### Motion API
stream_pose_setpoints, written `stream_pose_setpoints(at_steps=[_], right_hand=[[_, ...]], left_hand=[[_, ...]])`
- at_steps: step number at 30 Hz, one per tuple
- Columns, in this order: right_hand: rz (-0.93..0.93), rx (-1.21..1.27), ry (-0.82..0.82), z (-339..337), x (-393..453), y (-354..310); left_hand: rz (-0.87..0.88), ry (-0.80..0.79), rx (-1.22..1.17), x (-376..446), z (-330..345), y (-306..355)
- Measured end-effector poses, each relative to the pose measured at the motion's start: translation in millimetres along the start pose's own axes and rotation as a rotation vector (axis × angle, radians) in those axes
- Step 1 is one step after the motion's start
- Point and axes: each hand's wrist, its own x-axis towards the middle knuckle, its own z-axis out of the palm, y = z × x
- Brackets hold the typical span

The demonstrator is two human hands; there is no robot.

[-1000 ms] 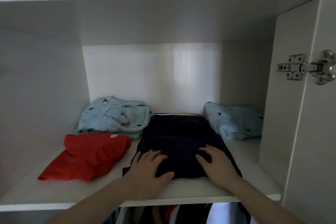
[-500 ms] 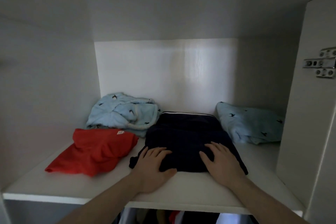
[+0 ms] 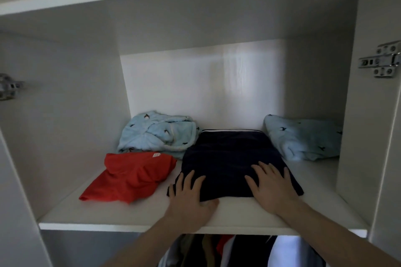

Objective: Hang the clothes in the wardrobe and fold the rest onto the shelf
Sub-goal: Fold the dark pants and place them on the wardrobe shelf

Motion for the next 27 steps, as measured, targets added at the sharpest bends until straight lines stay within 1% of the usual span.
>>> stream_pose_setpoints(at_steps=[2, 6, 9, 11, 15, 18, 20, 22, 24, 27], right_hand=[[-0.002, -0.100, 0.010, 3.3, -12.1, -13.8], [0.012, 0.017, -0.104, 11.1, -42.4, -35.8], [-0.012, -0.043, -0.134, 7.5, -64.9, -40.0], [-0.016, -0.040, -0.149, 0.6, -80.8, -44.4], [0.025, -0.057, -0.133, -5.2, -119.2, -52.1], [0.032, -0.086, -0.082, -1.4, -155.9, -60.1], [0.040, 0.045, -0.010, -0.4, -183.5, -75.5], [0.017, 0.257, 0.064, -0.2, -216.0, -102.2], [-0.062, 0.410, 0.039, 2.7, -254.3, -136.4], [-0.178, 0.544, -0.040, 8.9, -312.7, -188.2]], left_hand=[[0.017, 0.016, -0.025, -3.5, -1.4, -2.0], [0.007, 0.024, -0.049, -2.0, -3.9, -0.6], [0.011, 0.033, -0.058, -6.6, -7.4, 3.5], [0.025, 0.032, -0.034, -17.3, -9.6, 4.3], [0.102, -0.028, 0.037, -62.3, -19.5, -8.8], [0.148, -0.140, 0.032, -112.7, -39.6, -36.3], [0.155, -0.212, -0.042, -154.4, -57.4, -58.9], [0.113, -0.258, -0.192, -201.1, -77.3, -84.4], [0.080, -0.255, -0.277, -252.6, -94.9, -114.3], [0.045, -0.173, -0.258, -335.7, -111.2, -161.0]])
